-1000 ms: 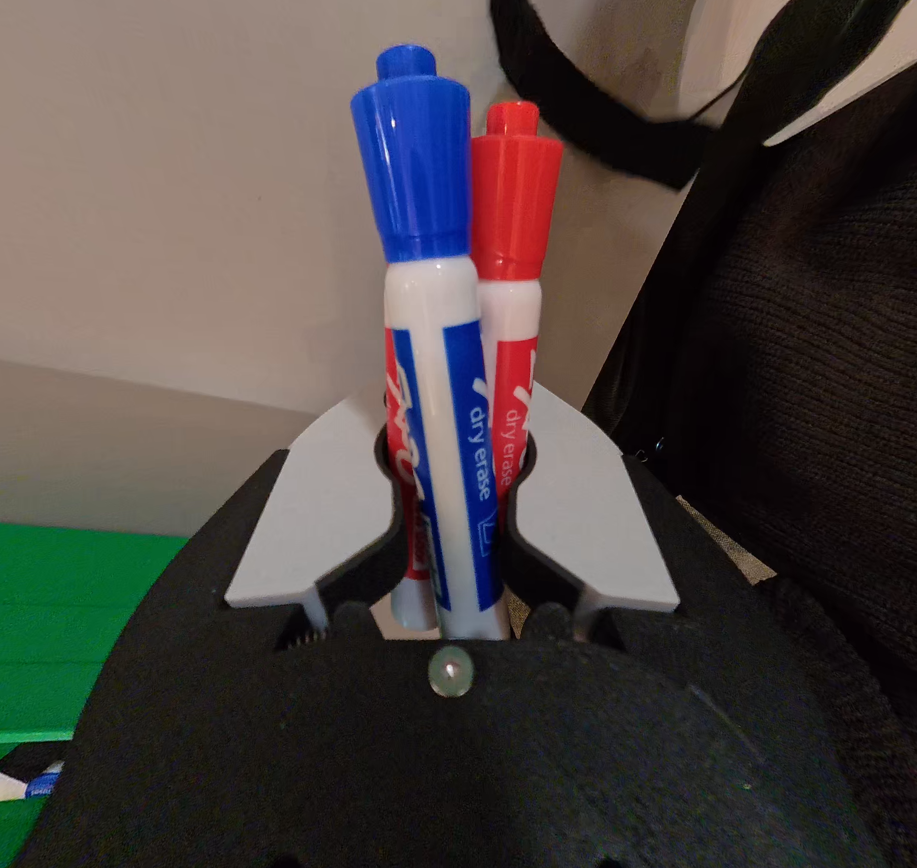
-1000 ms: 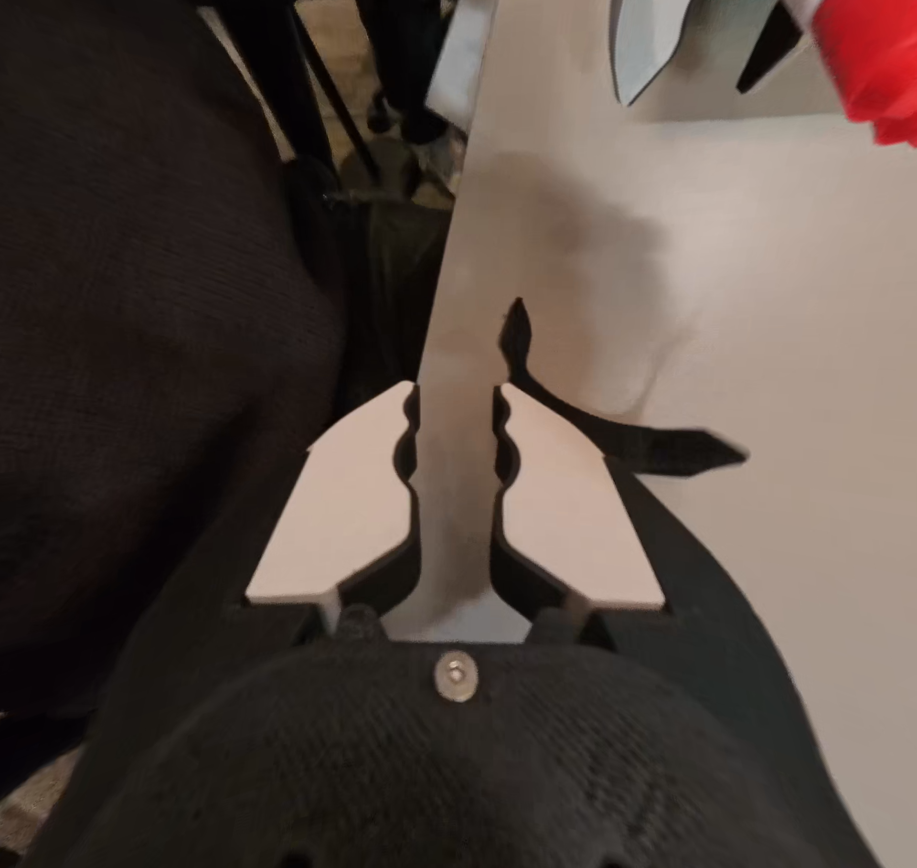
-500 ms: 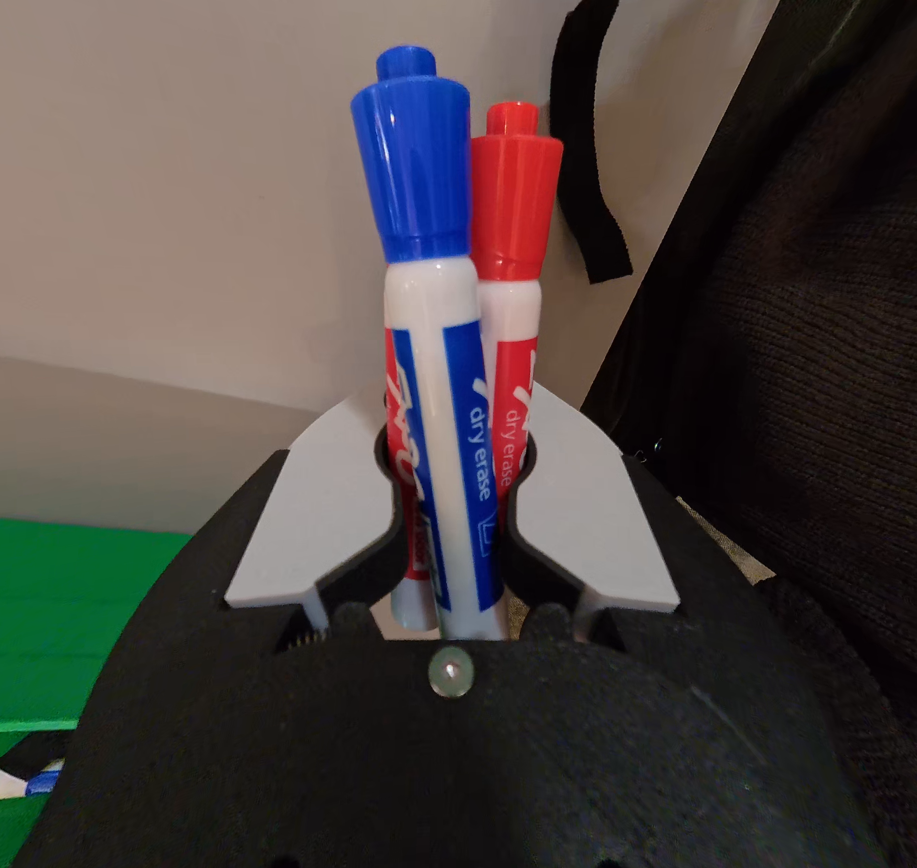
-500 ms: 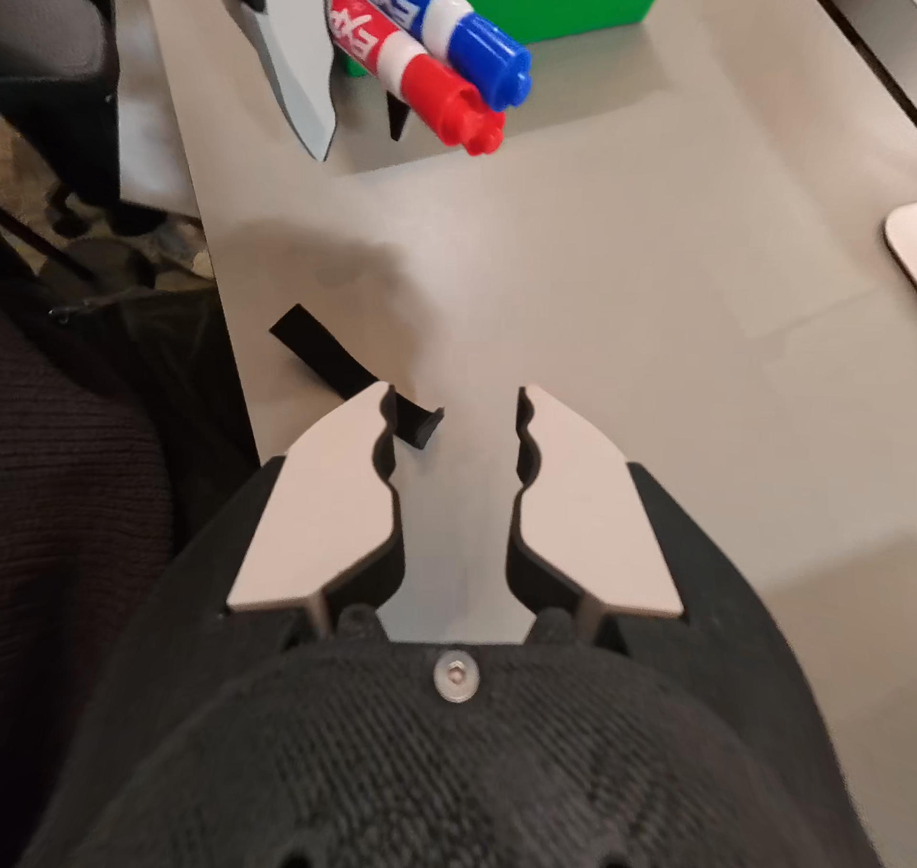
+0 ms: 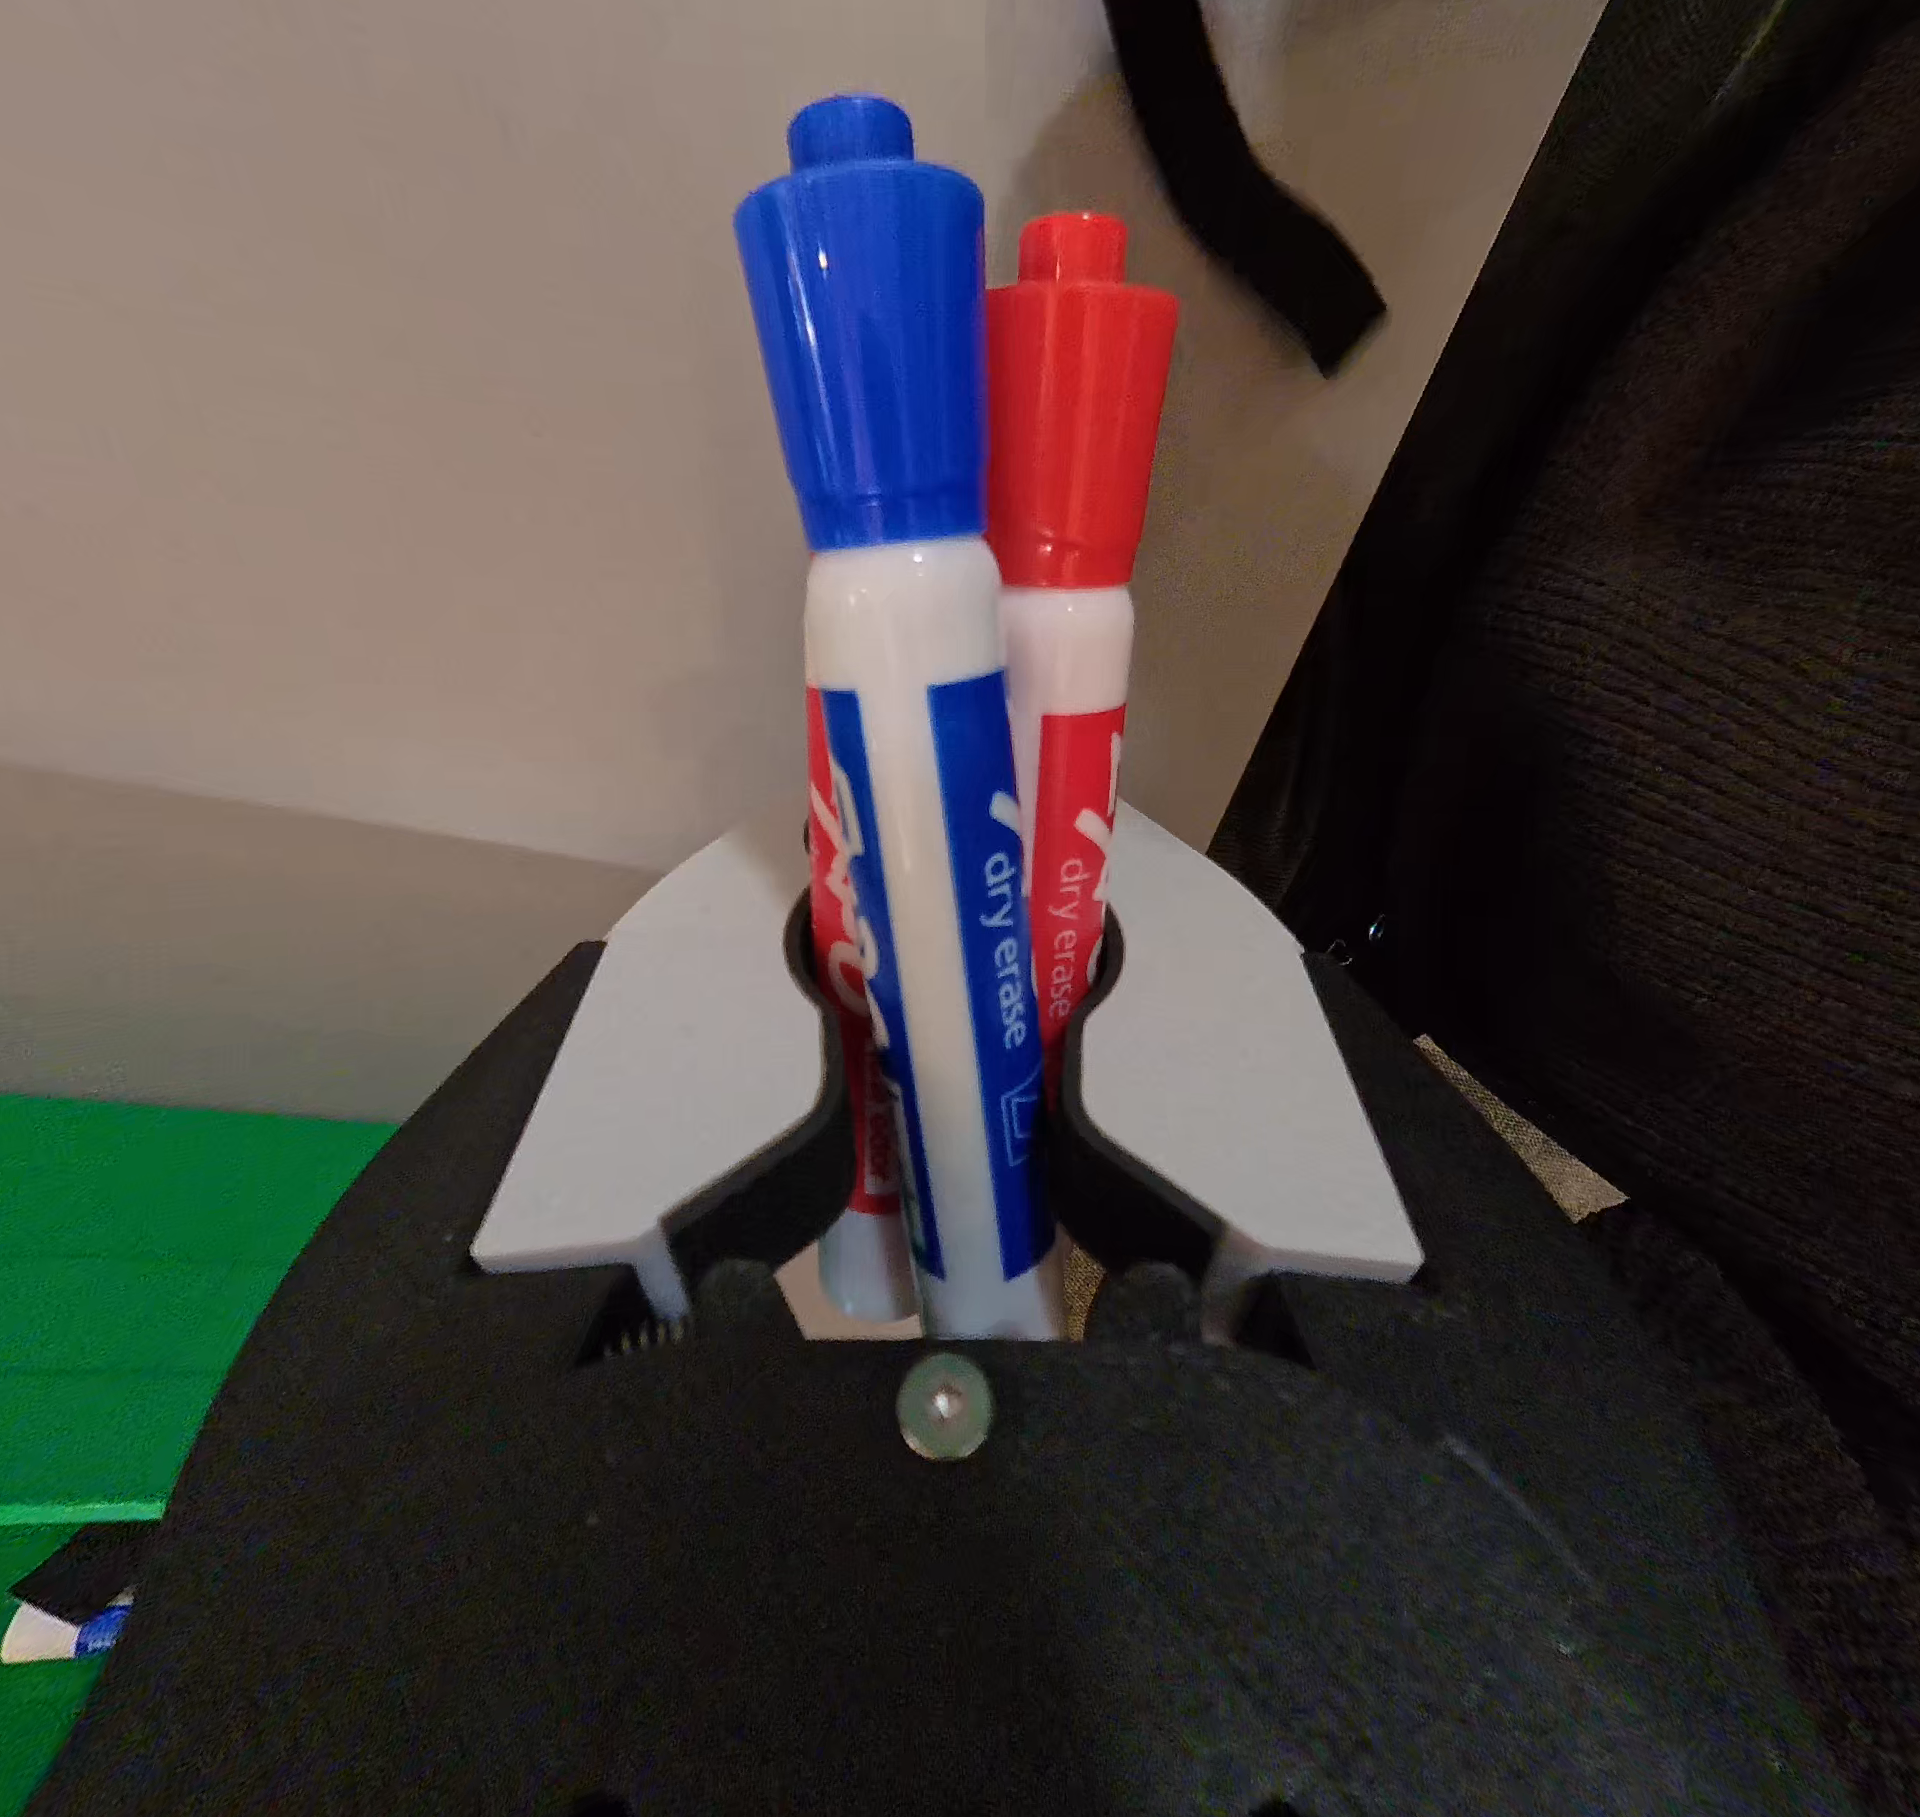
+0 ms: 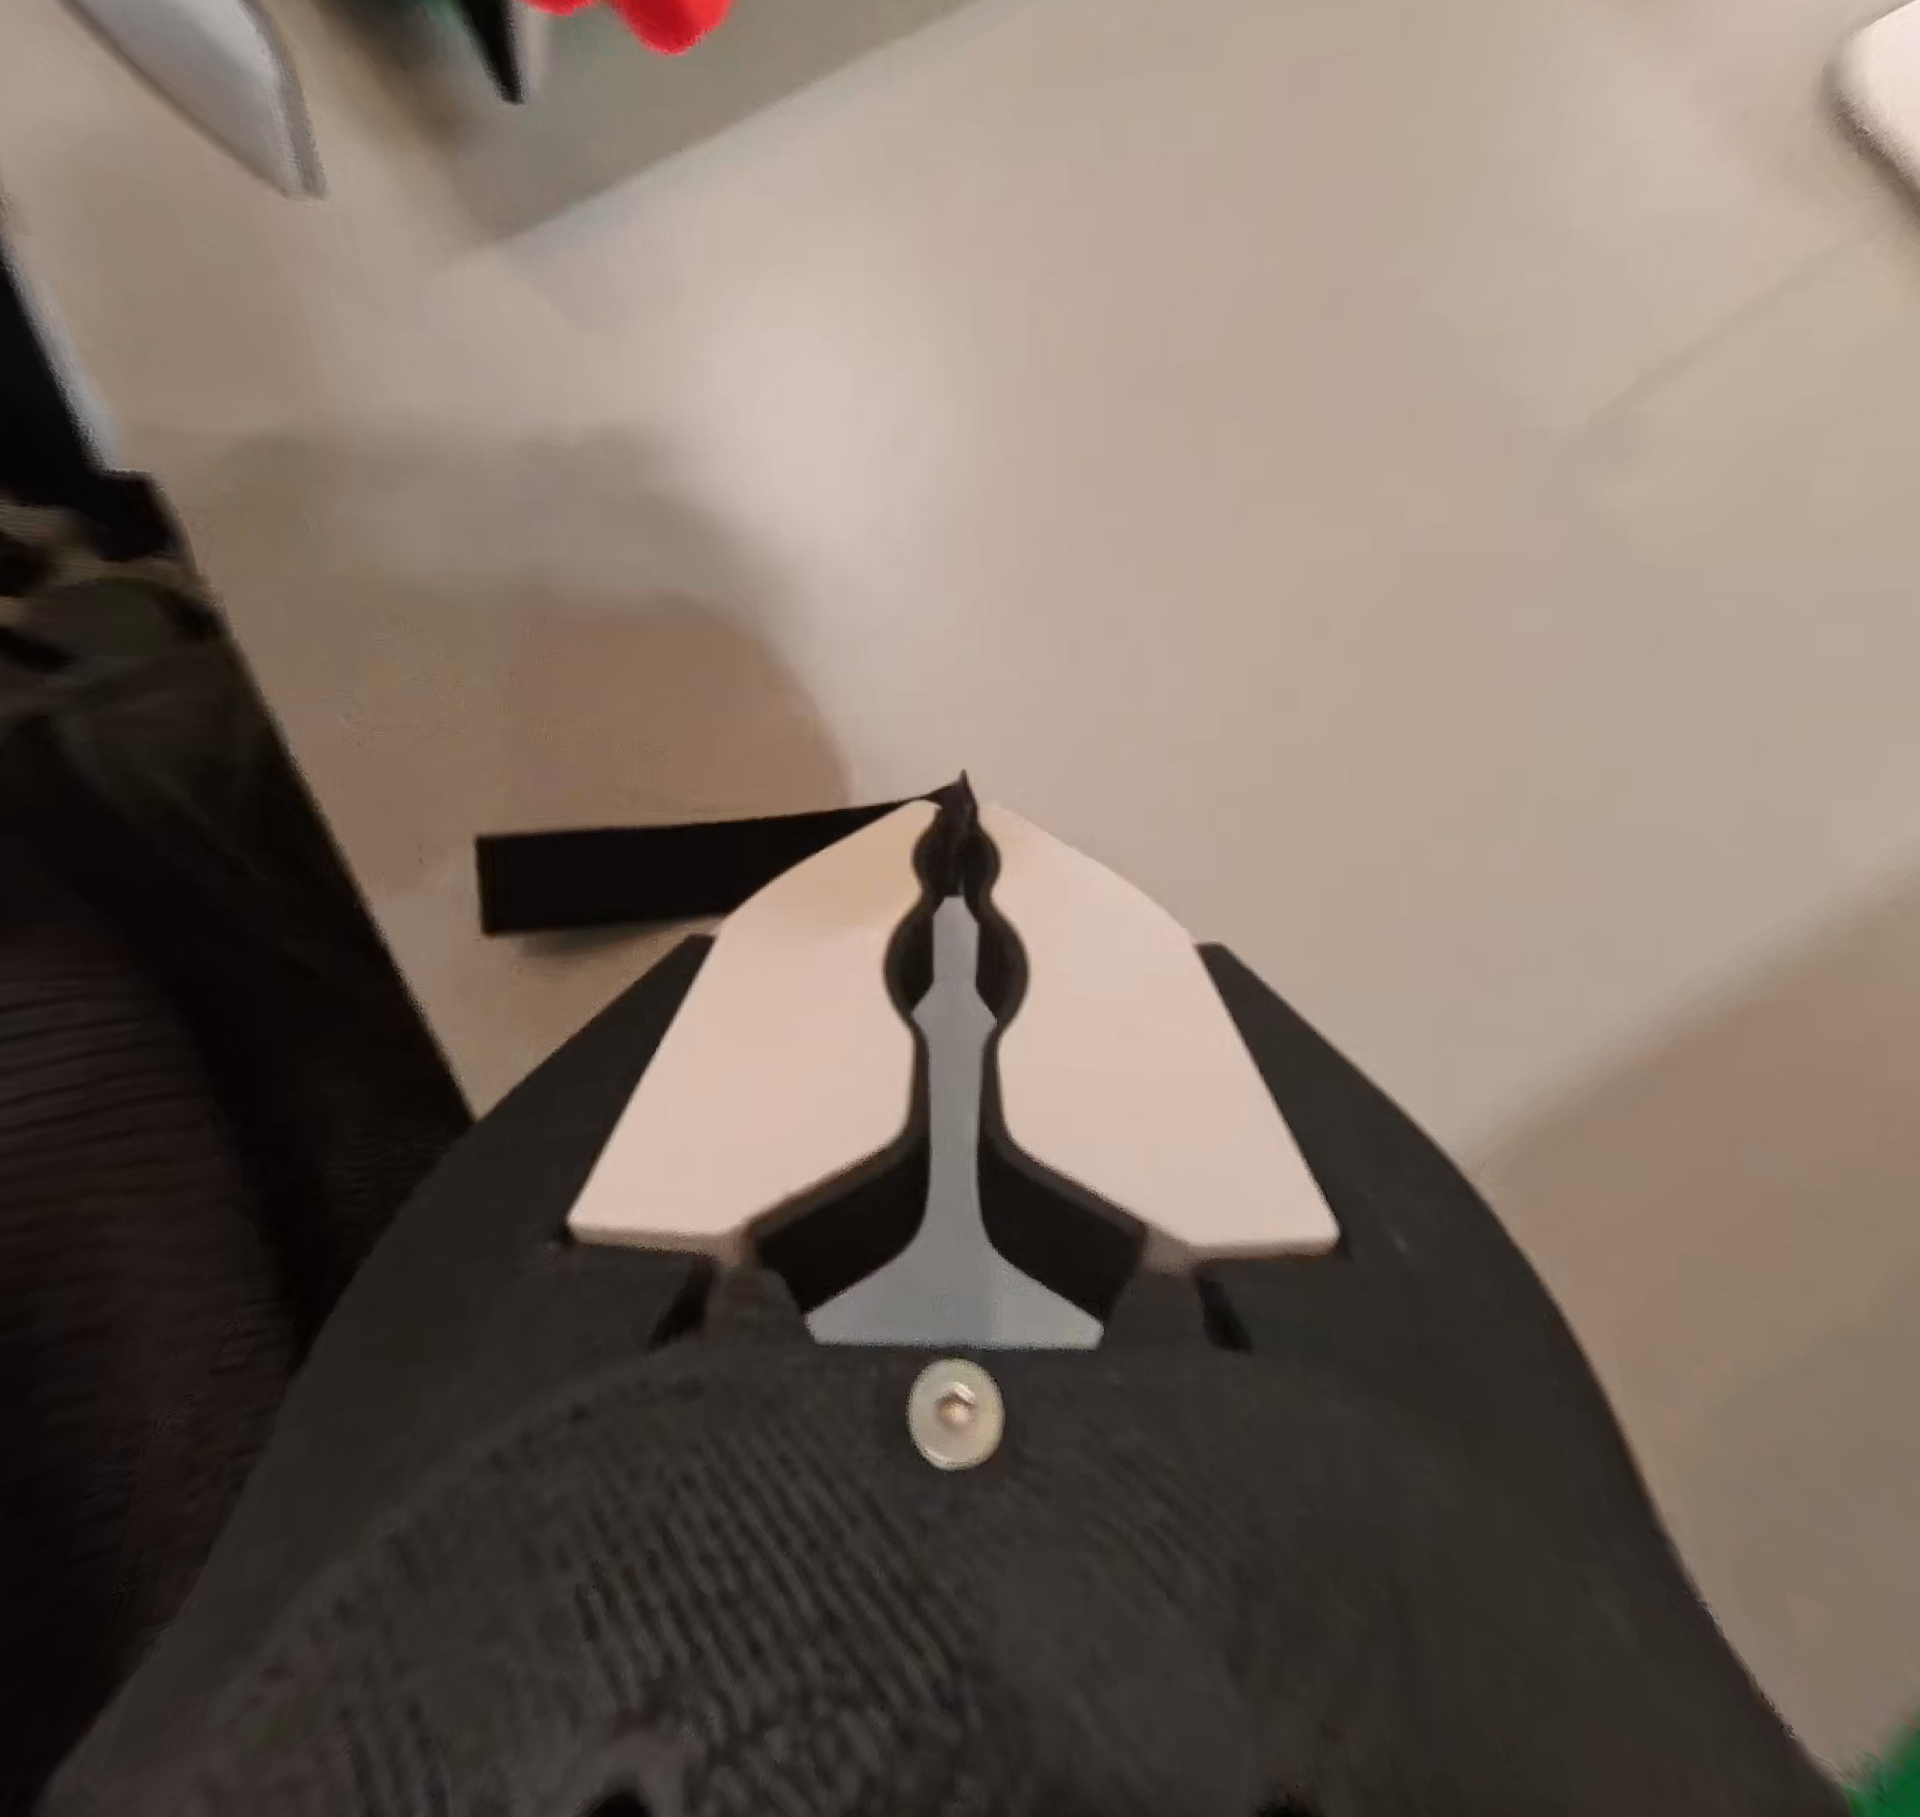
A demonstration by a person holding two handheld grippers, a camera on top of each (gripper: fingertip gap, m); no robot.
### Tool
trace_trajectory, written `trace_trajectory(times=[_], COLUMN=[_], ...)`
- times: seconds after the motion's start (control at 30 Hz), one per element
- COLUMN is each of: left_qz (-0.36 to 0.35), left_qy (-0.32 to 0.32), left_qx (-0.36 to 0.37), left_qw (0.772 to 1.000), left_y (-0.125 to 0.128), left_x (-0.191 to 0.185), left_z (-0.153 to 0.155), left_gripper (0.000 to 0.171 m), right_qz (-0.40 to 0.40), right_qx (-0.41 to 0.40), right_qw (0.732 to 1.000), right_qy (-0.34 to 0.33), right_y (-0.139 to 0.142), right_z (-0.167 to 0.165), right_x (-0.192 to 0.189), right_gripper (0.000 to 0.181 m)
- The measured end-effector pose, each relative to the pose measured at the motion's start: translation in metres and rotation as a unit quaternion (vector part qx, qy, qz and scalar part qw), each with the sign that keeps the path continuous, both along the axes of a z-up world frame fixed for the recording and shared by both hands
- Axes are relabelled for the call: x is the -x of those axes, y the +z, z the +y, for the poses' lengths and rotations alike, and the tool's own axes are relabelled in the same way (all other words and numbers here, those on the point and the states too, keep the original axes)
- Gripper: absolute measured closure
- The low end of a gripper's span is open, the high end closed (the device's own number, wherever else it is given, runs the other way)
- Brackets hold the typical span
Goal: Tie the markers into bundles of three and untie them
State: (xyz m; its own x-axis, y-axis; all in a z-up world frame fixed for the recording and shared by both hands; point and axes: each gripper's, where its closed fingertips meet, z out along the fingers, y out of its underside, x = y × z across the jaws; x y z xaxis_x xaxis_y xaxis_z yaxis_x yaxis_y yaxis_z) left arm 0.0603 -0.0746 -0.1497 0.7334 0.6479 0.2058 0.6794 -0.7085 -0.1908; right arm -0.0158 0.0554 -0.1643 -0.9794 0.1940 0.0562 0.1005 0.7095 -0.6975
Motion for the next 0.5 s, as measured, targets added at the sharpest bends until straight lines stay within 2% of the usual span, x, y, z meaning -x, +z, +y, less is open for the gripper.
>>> trace_trajectory(times=[0.07,0.13,0.2,0.27,0.37,0.47,0.5], left_qz=[0.000,0.000,-0.001,-0.001,-0.003,-0.003,-0.003], left_qy=[0.000,0.000,-0.002,-0.003,-0.006,-0.011,-0.012], left_qx=[-0.001,-0.001,-0.001,0.000,0.002,0.005,0.006], left_qw=[1.000,1.000,1.000,1.000,1.000,1.000,1.000], left_y=[0.000,0.000,-0.001,-0.002,-0.002,-0.002,-0.002], left_x=[0.000,0.000,0.000,0.001,0.001,0.000,0.000], left_z=[0.000,-0.001,0.000,0.001,0.004,0.008,0.009], left_gripper=[0.128,0.128,0.128,0.128,0.128,0.128,0.128], right_qz=[0.028,0.022,0.030,0.072,0.075,0.031,0.017], right_qx=[-0.034,-0.107,-0.189,-0.244,-0.276,-0.299,-0.305], right_qw=[0.999,0.994,0.981,0.966,0.958,0.953,0.952], right_qy=[-0.019,-0.020,-0.024,-0.039,-0.037,-0.040,-0.036], right_y=[0.011,0.015,0.021,0.034,0.035,0.008,-0.002], right_z=[0.020,0.047,0.075,0.093,0.092,0.079,0.073], right_x=[0.015,0.021,0.026,0.039,0.045,0.052,0.054], right_gripper=[0.179,0.179,0.175,0.178,0.178,0.176,0.170])
